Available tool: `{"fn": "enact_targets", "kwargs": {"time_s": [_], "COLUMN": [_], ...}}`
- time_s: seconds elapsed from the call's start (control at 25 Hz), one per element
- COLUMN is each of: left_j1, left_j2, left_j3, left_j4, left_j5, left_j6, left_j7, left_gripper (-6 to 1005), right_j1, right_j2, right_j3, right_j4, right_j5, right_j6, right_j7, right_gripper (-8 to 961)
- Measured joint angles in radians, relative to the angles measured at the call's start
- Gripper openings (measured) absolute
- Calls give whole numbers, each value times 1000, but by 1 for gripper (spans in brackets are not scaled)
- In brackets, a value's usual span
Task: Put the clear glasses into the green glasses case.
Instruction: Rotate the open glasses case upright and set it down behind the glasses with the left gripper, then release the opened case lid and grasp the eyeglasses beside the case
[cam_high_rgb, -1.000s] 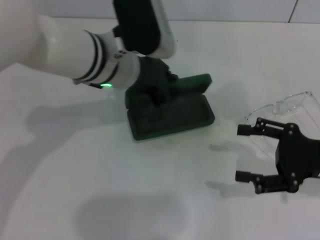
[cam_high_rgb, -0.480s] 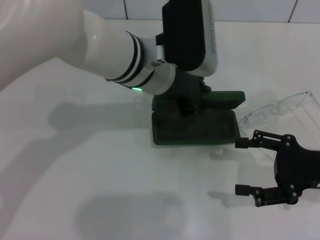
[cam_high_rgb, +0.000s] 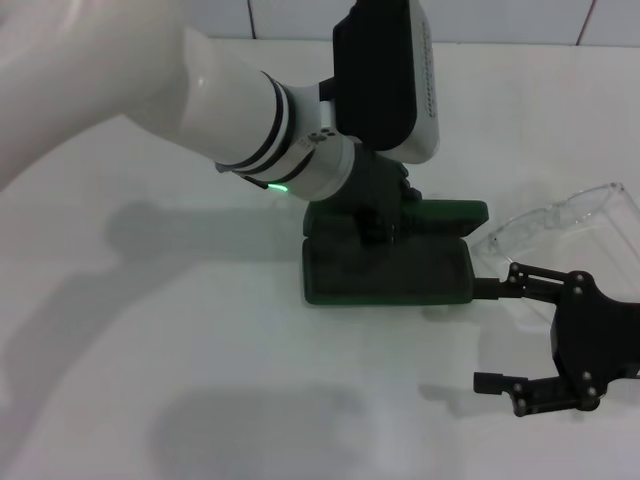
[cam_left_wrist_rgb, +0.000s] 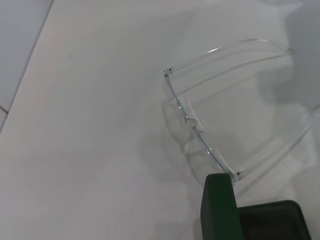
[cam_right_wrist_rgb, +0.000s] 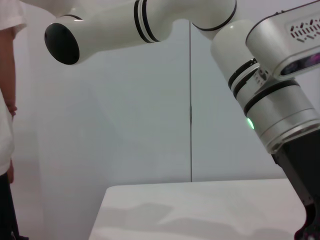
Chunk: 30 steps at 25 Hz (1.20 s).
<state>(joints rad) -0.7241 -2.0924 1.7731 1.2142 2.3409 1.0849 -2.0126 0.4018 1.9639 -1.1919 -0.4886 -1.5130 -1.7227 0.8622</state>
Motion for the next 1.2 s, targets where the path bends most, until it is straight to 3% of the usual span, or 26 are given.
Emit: {"fn": "enact_targets", "kwargs": {"time_s": [0.48,0.68,0.76,0.92,1.0,1.08,1.2], "left_j1": [5,17,52,154,222,277,347], "left_j2": [0,-1,0,2,2,2,4], "left_j3": [2,-7,-16,-54,-102,-155,-227], "left_j4": [7,26,75,192,228,228,191], "left_j5": [1,-1,-12,-85,-184,-311,-489], "left_j6": [-5,-7,-6,-8,-15,-20,-17], "left_j7": [-23,-52,-59,-29,28,95,190], "left_gripper": [236,476,511,580,580,580,581], "right_j1": [2,1,1,-6,-17,-30,-57], "right_j2": [-1,-8,-9,-17,-14,-7,9], "right_j3": [8,19,29,209,299,356,369], "right_j4": [3,-1,-2,-68,-133,-223,-459], "right_j5": [-13,-9,-8,-9,-10,-13,-74], "right_j6": [-8,-11,-15,-34,-25,-7,34], "right_j7": [10,24,25,91,150,227,362], "right_gripper": [861,861,860,860,860,860,859]}}
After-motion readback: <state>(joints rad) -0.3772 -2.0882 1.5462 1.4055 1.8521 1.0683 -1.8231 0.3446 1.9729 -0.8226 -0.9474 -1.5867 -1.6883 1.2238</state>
